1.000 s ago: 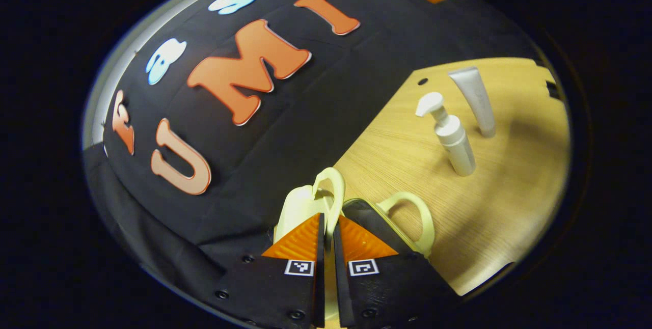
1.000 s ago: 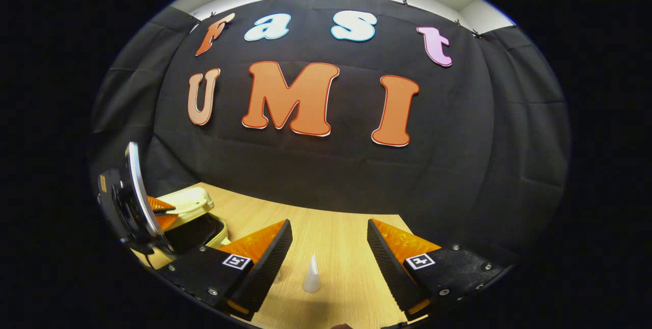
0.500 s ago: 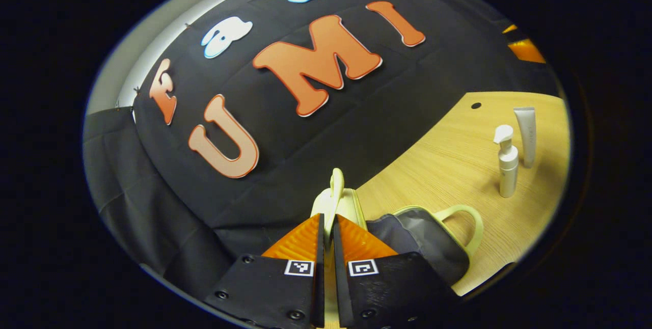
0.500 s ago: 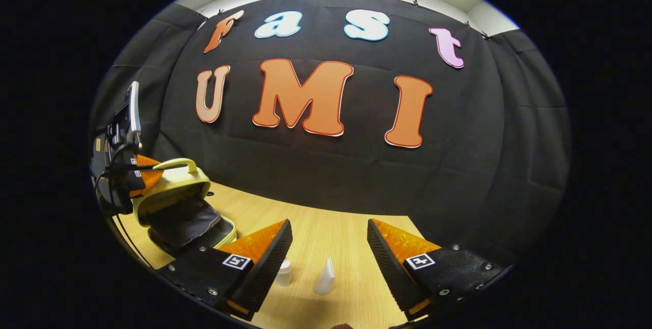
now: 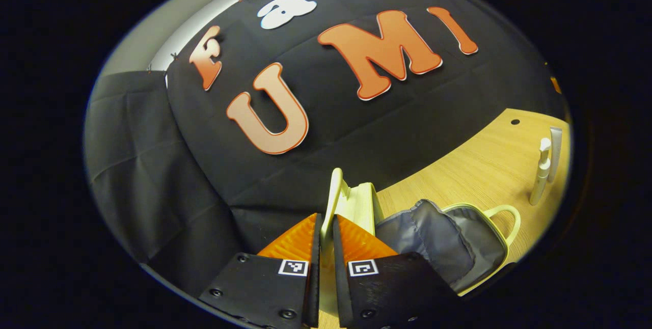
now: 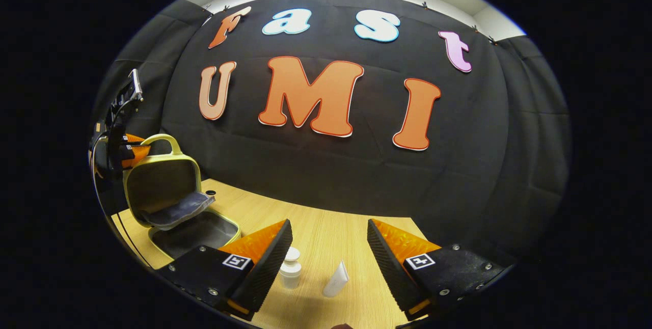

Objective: First open the suitcase, pack the skin care products into it, and then close the suitcase.

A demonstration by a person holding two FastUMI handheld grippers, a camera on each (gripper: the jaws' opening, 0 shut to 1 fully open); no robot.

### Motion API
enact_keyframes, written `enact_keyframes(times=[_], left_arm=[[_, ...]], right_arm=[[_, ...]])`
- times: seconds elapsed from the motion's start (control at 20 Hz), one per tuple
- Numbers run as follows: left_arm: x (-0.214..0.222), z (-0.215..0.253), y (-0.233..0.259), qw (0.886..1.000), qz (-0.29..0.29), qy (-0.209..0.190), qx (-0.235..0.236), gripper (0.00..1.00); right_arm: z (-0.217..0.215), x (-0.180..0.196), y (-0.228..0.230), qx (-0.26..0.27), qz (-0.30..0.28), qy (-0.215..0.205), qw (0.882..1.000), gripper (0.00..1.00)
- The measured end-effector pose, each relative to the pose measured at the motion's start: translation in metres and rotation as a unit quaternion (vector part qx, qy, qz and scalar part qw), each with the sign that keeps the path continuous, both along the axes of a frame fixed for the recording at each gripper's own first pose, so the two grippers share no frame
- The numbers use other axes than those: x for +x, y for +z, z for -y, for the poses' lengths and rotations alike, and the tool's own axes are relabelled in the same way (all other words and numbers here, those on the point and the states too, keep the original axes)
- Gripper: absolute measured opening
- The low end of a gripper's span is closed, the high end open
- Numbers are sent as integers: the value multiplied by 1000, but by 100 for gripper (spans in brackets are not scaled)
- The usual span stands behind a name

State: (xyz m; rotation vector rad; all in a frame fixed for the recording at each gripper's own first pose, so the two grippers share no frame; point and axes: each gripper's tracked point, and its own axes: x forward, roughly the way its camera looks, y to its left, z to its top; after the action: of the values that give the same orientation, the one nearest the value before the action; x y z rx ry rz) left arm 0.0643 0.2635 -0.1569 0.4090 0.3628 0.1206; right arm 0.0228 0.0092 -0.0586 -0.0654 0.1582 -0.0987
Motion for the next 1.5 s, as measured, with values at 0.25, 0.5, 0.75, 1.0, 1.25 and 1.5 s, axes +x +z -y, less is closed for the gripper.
enact_keyframes(times=[0.25, 0.5, 0.75, 1.0, 1.25, 1.5], left_arm=[[7, -53, -13, 999, -4, 28, -15, 16], [9, -106, -43, 998, -21, 58, -13, 16], [6, -164, -90, 994, -58, 91, -16, 16], [4, -209, -168, 982, -123, 128, -63, 16], [5, -228, -224, 969, -174, 148, -98, 16], [-3, -235, -271, 955, -223, 144, -131, 17]], right_arm=[[-12, 6, 6, -8, 4, -6, 1000, 95], [-23, 8, 4, -2, -2, -12, 1000, 95], [-34, 13, 2, -1, -8, -16, 1000, 95], [-49, 18, 3, -8, -14, -13, 1000, 95], [-55, 20, 2, -7, -23, -20, 1000, 94], [-61, 19, 1, 6, -35, -30, 999, 95]])
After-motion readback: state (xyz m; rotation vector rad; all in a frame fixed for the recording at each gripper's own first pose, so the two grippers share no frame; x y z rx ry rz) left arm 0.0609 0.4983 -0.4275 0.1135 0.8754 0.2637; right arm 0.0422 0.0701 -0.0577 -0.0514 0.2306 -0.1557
